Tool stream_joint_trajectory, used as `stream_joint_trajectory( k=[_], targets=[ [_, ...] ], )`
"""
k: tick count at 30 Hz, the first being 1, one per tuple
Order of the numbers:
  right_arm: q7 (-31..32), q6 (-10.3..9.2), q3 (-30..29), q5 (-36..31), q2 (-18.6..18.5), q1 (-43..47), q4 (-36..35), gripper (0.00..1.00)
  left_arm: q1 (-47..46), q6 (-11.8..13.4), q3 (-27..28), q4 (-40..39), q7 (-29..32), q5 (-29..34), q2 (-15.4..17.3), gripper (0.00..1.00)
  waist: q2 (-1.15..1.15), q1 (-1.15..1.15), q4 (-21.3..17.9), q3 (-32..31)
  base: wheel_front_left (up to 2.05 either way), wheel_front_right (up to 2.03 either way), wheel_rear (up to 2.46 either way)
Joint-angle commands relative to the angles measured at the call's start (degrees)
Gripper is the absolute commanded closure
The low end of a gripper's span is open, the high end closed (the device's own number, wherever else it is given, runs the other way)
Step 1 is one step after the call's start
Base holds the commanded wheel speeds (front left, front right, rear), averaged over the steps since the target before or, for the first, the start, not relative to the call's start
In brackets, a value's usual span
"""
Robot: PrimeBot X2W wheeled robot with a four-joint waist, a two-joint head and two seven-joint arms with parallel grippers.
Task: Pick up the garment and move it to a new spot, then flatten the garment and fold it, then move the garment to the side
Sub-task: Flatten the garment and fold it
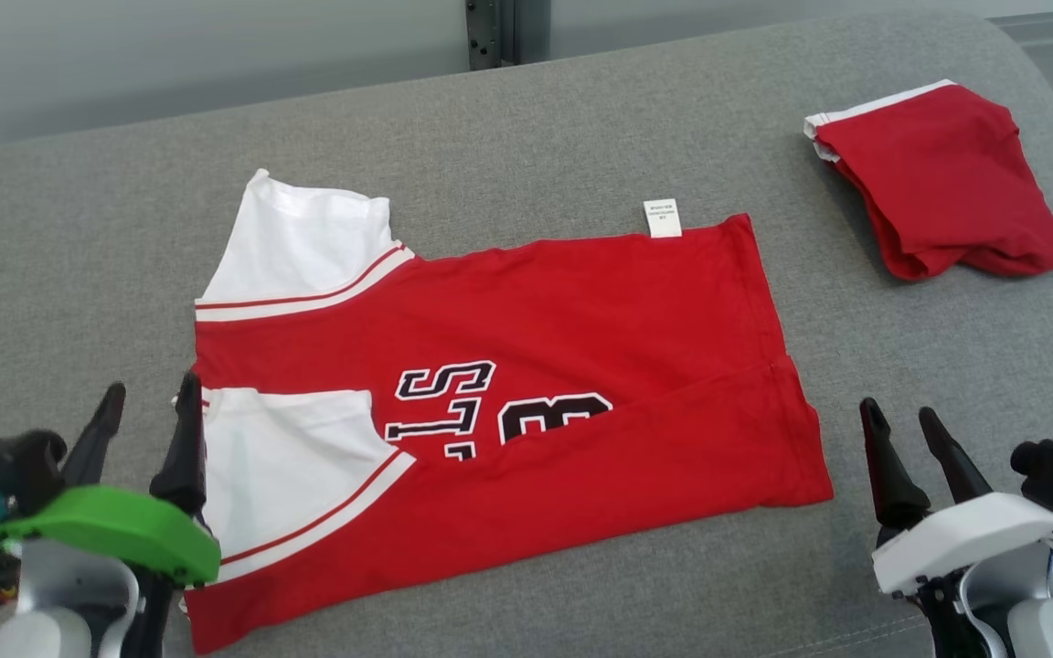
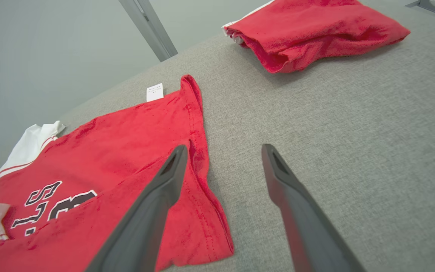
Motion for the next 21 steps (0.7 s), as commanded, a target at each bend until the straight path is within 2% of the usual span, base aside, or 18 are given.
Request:
stream_joint_trajectory(
  k=[1, 4, 8, 16, 21],
  targets=[
    [0.3, 0.02, 1.0, -0.7, -0.4, -1.8, -0.7, 0.0, -3.4, -0.7, -0.5, 1.0, 1.5, 1.1, 1.4, 0.0, 0.0, 0.0, -1.0, 1.0, 0.0, 0.0, 0.0],
    [0.5, 0.02, 3.4, -1.0, -0.8, -4.5, -1.3, 0.0, -10.4, -1.8, -1.2, 3.4, 4.3, 2.2, 4.1, 0.0, 0.0, 0.0, -2.2, 2.8, 0.0, 0.0, 0.0],
    [-0.2, 0.02, 6.3, -0.8, -0.8, -8.1, -0.6, 0.0, -18.1, -3.2, -3.2, 8.2, 7.2, 3.4, 5.5, 0.0, 0.0, 0.0, -3.6, 5.4, 0.0, 0.0, 0.0],
    [-2.0, 0.02, 11.3, 0.2, -1.2, -13.7, 1.3, 0.0, -32.2, -5.5, -6.8, 20.8, 9.6, 5.5, 5.4, 0.0, 0.0, 0.0, -5.3, 10.9, 0.0, 0.0, 0.0],
    [-3.0, 0.02, 12.7, 0.7, -1.5, -15.7, 1.8, 0.0, -39.3, -4.8, -7.4, 28.9, 8.9, 7.0, 5.1, 0.0, 0.0, 0.0, -5.8, 13.8, 0.0, 0.0, 0.0]
  ],
)
